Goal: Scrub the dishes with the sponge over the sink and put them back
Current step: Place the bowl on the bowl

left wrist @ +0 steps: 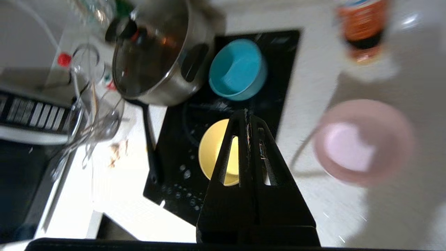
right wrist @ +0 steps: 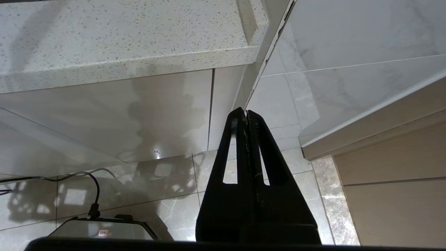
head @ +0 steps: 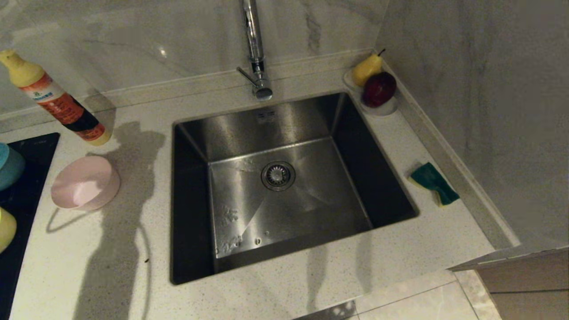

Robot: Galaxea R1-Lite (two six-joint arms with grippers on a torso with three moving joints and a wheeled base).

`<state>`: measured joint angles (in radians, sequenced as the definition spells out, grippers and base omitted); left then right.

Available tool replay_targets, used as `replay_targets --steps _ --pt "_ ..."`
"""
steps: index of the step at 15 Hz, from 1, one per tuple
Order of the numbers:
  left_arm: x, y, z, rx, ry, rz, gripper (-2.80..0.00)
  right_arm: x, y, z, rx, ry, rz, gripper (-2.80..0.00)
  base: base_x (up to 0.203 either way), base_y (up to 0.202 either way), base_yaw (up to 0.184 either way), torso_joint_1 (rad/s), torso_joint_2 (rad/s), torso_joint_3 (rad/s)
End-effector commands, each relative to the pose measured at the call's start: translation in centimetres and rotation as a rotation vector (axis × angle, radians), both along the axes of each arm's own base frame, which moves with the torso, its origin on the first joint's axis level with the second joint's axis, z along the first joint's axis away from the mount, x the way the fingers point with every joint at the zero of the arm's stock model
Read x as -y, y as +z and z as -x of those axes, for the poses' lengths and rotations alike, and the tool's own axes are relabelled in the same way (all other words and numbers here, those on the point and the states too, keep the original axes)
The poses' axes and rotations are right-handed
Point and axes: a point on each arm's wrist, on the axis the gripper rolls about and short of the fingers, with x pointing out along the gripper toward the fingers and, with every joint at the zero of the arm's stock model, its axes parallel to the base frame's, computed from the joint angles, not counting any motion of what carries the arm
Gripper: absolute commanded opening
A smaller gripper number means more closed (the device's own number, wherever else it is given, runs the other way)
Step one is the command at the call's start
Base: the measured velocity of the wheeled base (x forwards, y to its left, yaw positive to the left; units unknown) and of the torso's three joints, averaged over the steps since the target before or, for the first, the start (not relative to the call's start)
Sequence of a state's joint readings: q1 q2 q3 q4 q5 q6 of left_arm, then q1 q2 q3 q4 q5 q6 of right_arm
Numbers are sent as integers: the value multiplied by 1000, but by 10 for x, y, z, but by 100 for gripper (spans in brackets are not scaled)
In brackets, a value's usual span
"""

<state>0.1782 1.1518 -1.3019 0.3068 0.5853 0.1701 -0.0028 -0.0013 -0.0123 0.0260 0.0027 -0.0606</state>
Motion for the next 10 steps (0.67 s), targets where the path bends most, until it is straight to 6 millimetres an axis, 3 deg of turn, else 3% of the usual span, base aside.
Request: replay_targets --steps 1,3,6,10 --pt "-33 -12 -44 -97 42 47 -280 0 0 0 0 2 1 -280 0 0 0 0 0 0" --pt "-60 -13 -50 -90 28 100 -280 0 0 0 0 0 1 -280 0 0 0 0 0 0" --pt "-97 -17 -42 -31 -11 232 -280 0 0 0 0 0 1 -280 0 0 0 0 0 0" --pt "-134 -40 -33 17 -30 467 -280 0 0 0 0 0 1 -280 0 0 0 0 0 0"
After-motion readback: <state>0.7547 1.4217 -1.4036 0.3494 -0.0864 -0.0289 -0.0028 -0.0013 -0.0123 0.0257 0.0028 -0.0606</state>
